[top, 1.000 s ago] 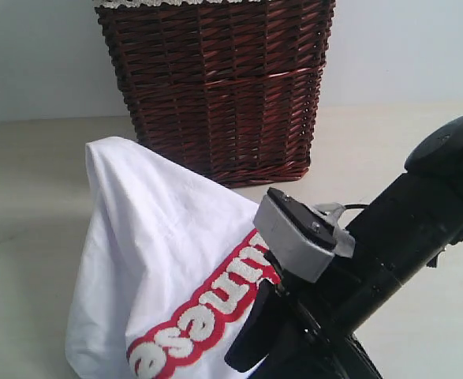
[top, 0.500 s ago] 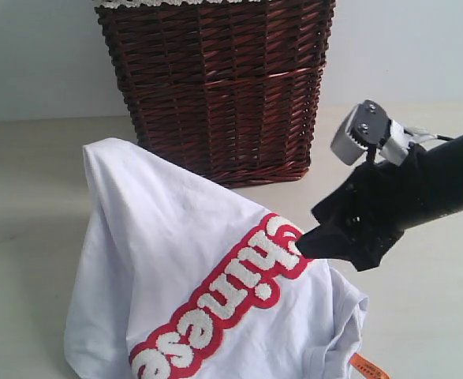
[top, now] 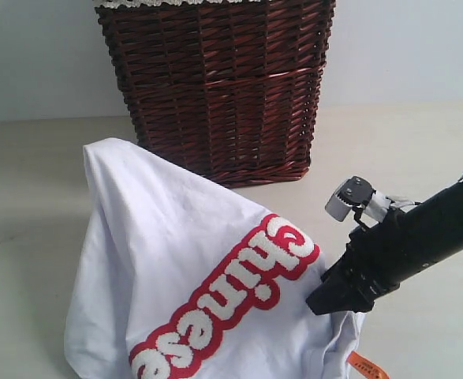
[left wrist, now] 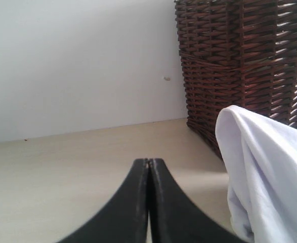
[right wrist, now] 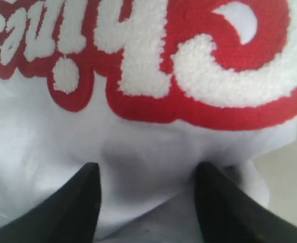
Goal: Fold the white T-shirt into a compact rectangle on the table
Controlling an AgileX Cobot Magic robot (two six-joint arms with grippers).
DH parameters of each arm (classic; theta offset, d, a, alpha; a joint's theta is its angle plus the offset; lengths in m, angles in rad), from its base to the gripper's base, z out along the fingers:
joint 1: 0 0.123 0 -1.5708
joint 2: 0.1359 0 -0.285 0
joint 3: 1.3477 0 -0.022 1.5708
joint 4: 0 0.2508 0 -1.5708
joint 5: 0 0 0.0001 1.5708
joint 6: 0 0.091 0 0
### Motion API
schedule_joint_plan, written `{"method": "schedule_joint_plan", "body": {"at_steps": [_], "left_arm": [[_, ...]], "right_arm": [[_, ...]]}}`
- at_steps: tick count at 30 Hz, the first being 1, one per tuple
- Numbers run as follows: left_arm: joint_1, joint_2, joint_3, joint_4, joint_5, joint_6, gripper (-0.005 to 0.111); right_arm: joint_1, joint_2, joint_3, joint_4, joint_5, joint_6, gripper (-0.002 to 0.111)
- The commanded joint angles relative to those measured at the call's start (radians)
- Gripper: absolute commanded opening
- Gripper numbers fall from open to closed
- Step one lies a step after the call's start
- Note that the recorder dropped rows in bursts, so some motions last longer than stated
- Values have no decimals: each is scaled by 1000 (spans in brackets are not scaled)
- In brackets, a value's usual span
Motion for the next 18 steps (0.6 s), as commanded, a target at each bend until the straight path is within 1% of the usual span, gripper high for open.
{"method": "schedule_joint_plan", "body": {"at_steps": [1, 3, 4, 9, 13, 16, 18], "left_arm": [[-4, -6, 0, 1, 0, -3, 0], [-4, -6, 0, 1, 0, -3, 0], [-4, -6, 0, 1, 0, -3, 0], [-4, -6, 0, 1, 0, -3, 0], [-4, -6, 0, 1, 0, -3, 0], [-4, -6, 0, 1, 0, -3, 0], [-4, -6, 0, 1, 0, -3, 0]], "right_arm": [[-4, 3, -1, 0, 28, -9, 22], [-4, -9, -1, 0, 28, -19, 4], [-4, -20, -1, -2, 21, -25, 0], [-4, -116, -1, -2, 7, -80, 0], [-4, -224, -1, -5, 48, -134, 0], [-4, -289, -1, -24, 153, -167, 0], [-4, -313, -1, -49, 277, -188, 0]]}}
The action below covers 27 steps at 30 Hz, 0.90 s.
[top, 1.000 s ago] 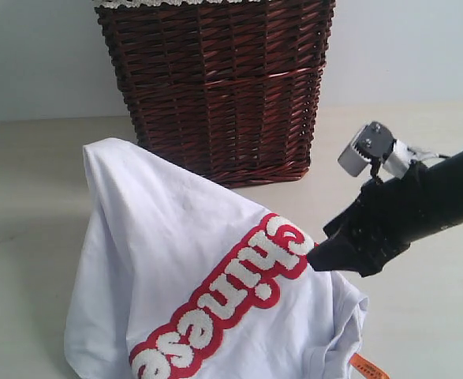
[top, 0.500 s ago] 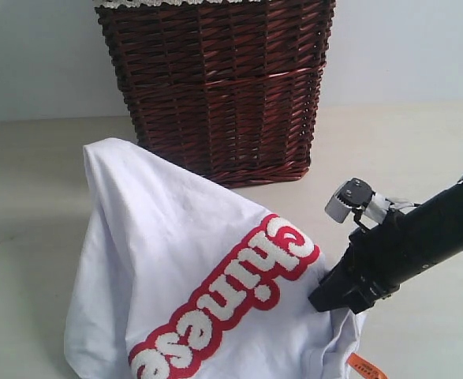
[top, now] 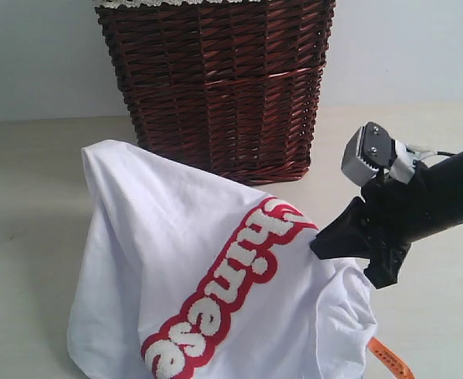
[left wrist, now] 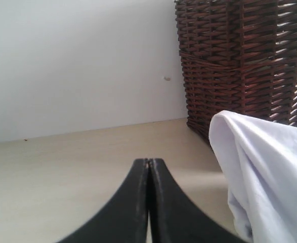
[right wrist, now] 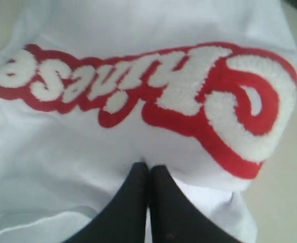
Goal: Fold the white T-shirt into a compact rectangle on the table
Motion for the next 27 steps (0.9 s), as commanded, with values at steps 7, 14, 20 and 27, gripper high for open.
{"method": "schedule_joint_plan", "body": {"at_steps": [7, 14, 20, 27], "left_arm": [[-4, -6, 0, 1, 0, -3, 0], [-4, -6, 0, 1, 0, -3, 0], [-4, -6, 0, 1, 0, -3, 0], [-4, -6, 0, 1, 0, -3, 0]], "right_arm": [[-4, -51, -2, -274, 351, -42, 0], [-4, -51, -2, -264, 351, -4, 60], [-112, -88, -2, -245, 83, 226, 71], [-241, 237, -2, -204, 105, 150, 71]]}}
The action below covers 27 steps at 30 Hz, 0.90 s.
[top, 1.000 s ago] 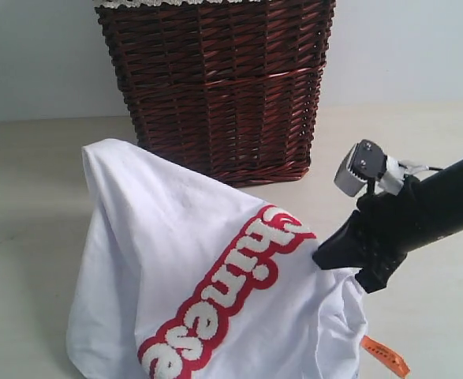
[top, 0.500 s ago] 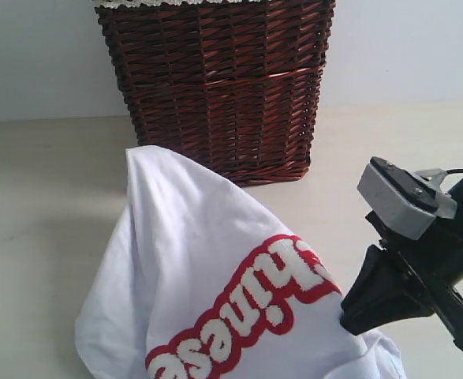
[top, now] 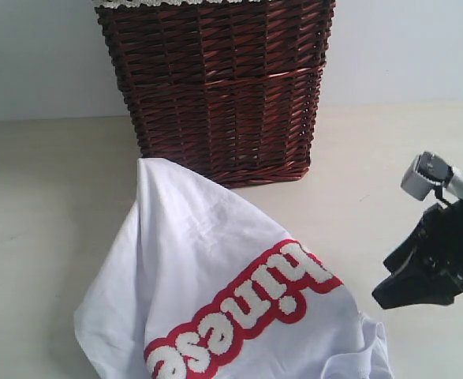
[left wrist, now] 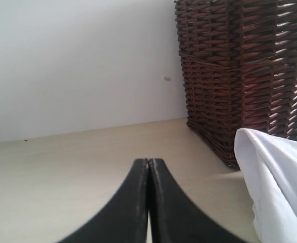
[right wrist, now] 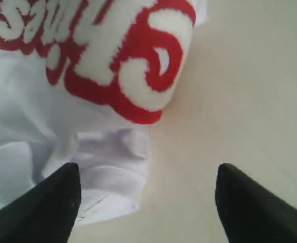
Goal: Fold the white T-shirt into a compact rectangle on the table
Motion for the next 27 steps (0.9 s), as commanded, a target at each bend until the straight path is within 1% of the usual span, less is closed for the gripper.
{"method": "schedule_joint_plan", "body": {"at_steps": [1, 5, 7, 8, 12, 13, 17, 20, 22, 25, 27], "left_arm": [[-4, -6, 0, 1, 0, -3, 0], [-4, -6, 0, 1, 0, -3, 0], [-4, -6, 0, 1, 0, -3, 0], [-4, -6, 0, 1, 0, -3, 0], [-4, -6, 0, 1, 0, -3, 0], [-4, -6, 0, 1, 0, -3, 0], [-4, -6, 0, 1, 0, -3, 0], [-4, -6, 0, 1, 0, -3, 0], [-4, -6, 0, 1, 0, -3, 0], [-4, -6, 0, 1, 0, -3, 0], [-4, -6, 0, 1, 0, -3, 0]], "right_arm": [[0, 162, -1, 63, 13, -46, 71], [0, 205, -1, 66, 83, -51, 68], [12, 216, -1, 60, 135, -51, 63], [23, 224, -1, 45, 161, -51, 59], [69, 244, -1, -25, 141, -51, 35], [73, 244, -1, -27, 123, -51, 29], [75, 235, -1, 14, 18, -52, 0], [73, 181, -1, 22, -71, -52, 0], [73, 121, -19, 13, -100, -52, 0], [73, 2, -69, 7, -64, -58, 0], [73, -85, -114, 7, 4, -84, 0]]}}
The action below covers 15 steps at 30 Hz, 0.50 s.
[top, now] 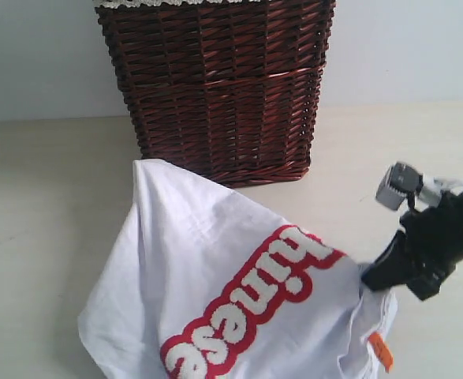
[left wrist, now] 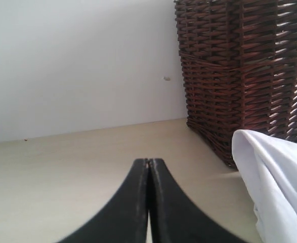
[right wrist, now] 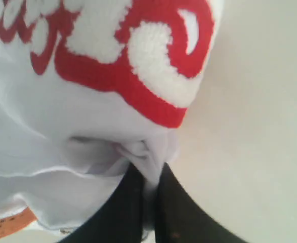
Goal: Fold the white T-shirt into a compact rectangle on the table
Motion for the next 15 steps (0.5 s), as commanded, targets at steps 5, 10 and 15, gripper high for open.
{"method": "schedule_joint_plan", "body": {"at_steps": [5, 10, 15], "left_arm": [[-4, -6, 0, 1, 0, -3, 0], [-4, -6, 0, 1, 0, -3, 0], [-4, -6, 0, 1, 0, -3, 0]], "right_arm": [[35, -279, -138, -12, 332, -138, 0], [179, -284, -121, -157, 332, -144, 0], [364, -190, -99, -263, 332, -144, 0]]}}
